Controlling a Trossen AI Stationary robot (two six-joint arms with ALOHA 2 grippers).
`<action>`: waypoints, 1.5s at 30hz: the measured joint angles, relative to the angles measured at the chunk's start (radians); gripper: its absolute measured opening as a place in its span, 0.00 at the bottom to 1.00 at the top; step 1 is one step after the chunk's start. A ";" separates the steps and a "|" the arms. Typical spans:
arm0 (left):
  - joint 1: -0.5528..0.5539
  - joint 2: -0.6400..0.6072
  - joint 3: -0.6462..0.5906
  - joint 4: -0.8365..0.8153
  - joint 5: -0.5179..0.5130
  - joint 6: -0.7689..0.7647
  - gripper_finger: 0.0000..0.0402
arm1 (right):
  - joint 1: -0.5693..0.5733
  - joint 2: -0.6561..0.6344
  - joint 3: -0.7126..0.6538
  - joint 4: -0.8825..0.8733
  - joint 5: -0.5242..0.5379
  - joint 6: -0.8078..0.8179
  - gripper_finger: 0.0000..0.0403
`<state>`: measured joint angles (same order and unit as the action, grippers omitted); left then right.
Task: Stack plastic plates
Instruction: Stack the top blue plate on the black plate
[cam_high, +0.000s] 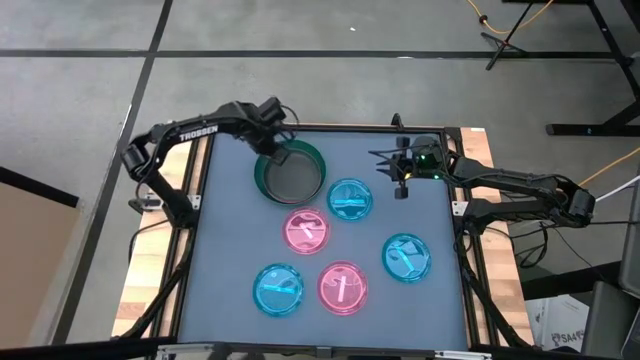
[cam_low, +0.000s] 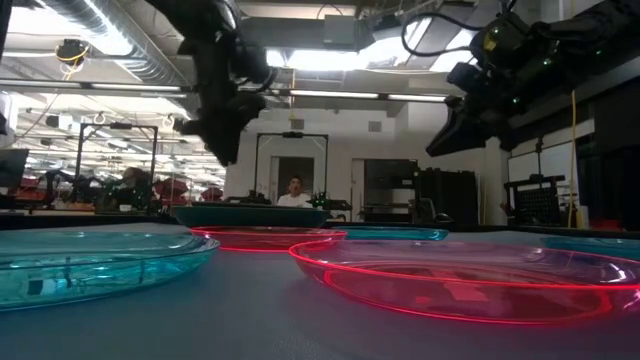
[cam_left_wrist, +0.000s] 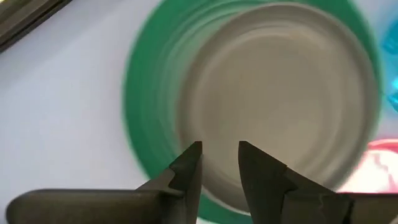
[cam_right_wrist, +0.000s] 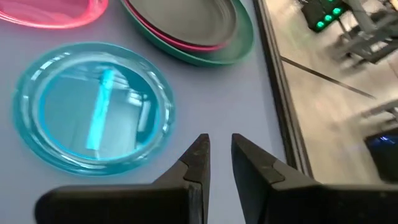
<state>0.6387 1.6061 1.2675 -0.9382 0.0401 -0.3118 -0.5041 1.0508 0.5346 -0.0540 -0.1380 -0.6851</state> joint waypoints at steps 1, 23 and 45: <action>-0.024 -0.001 0.001 0.012 0.000 0.000 0.24 | 0.000 0.000 0.000 0.000 0.014 0.002 0.14; -0.573 0.000 0.001 0.132 -0.095 -0.054 0.24 | 0.000 0.000 0.000 0.012 0.042 0.181 0.43; -0.733 0.002 0.000 0.253 -0.136 -0.080 0.24 | 0.000 0.258 0.002 0.133 -0.038 0.493 0.43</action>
<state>-0.0940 1.6079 1.2675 -0.6853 -0.0963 -0.3917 -0.5040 1.3085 0.5365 0.0786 -0.1763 -0.1924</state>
